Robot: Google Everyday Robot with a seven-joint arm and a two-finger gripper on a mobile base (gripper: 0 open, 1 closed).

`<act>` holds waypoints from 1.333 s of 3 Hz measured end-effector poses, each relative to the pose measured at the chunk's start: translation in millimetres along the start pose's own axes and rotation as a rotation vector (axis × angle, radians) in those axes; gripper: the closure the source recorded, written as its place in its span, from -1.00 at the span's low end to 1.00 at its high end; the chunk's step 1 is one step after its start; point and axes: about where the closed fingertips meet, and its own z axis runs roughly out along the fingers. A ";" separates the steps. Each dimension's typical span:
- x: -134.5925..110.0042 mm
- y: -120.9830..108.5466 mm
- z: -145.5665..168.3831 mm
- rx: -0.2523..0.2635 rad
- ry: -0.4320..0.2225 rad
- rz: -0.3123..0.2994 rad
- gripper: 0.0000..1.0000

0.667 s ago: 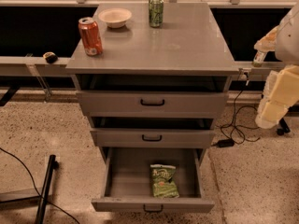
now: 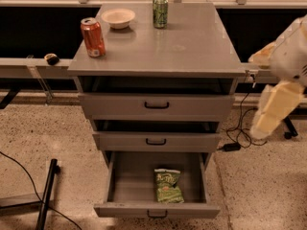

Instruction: Pick green jalapeno chip bag from bottom drawer and place on counter

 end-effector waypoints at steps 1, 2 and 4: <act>0.4 17.1 112.1 -0.161 -0.211 -0.038 -1.00; -12.2 33.6 167.0 -0.240 -0.304 -0.095 -1.00; -27.8 33.0 219.7 -0.231 -0.451 -0.123 -1.00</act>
Offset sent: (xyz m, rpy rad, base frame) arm 0.0169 0.0312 -0.1542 -0.0463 -0.0485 0.3889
